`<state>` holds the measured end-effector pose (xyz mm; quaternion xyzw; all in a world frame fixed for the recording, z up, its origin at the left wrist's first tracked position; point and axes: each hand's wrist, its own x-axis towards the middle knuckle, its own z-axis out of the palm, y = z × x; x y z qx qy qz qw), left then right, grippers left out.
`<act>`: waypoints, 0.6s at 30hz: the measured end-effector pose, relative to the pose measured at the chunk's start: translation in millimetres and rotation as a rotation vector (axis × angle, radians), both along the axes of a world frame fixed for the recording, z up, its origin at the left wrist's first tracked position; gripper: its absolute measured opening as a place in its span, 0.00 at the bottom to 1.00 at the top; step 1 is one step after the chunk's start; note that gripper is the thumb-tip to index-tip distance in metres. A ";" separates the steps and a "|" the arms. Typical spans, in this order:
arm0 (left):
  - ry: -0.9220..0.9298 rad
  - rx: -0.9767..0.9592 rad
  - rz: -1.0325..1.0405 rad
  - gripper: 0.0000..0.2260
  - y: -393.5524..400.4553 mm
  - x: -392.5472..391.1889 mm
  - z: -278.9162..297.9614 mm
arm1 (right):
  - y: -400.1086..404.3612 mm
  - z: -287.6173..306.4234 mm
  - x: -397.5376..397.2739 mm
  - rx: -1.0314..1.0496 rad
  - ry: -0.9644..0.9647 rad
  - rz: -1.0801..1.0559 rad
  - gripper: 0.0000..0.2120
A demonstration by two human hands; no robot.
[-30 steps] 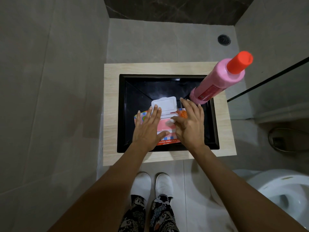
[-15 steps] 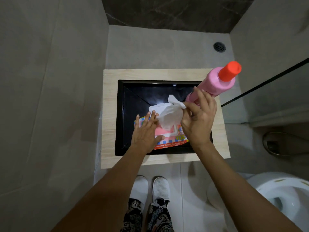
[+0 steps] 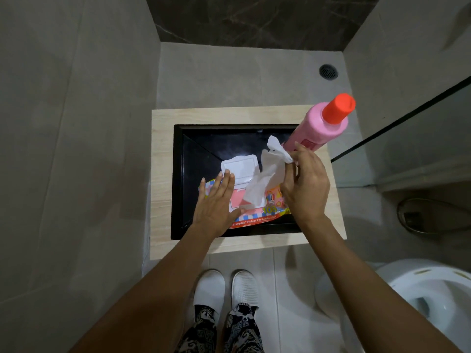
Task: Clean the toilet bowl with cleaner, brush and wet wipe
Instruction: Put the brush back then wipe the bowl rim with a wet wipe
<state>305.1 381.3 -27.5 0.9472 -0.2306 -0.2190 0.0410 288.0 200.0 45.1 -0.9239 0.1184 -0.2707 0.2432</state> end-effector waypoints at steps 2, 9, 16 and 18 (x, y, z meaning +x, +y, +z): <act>0.001 0.005 -0.011 0.39 -1.7 1.0 2.0 | -0.3 7.8 1.7 0.014 -0.027 -0.012 0.09; -0.009 -0.036 -0.031 0.40 -8.0 0.4 7.3 | -1.3 7.0 1.8 0.006 0.008 -0.025 0.10; -0.070 -0.057 -0.092 0.40 -19.0 1.3 6.6 | -11.5 3.3 -7.8 0.014 0.033 -0.045 0.12; -0.101 -0.103 -0.131 0.38 -29.4 1.9 8.0 | -14.8 2.3 -10.9 0.016 0.050 -0.048 0.13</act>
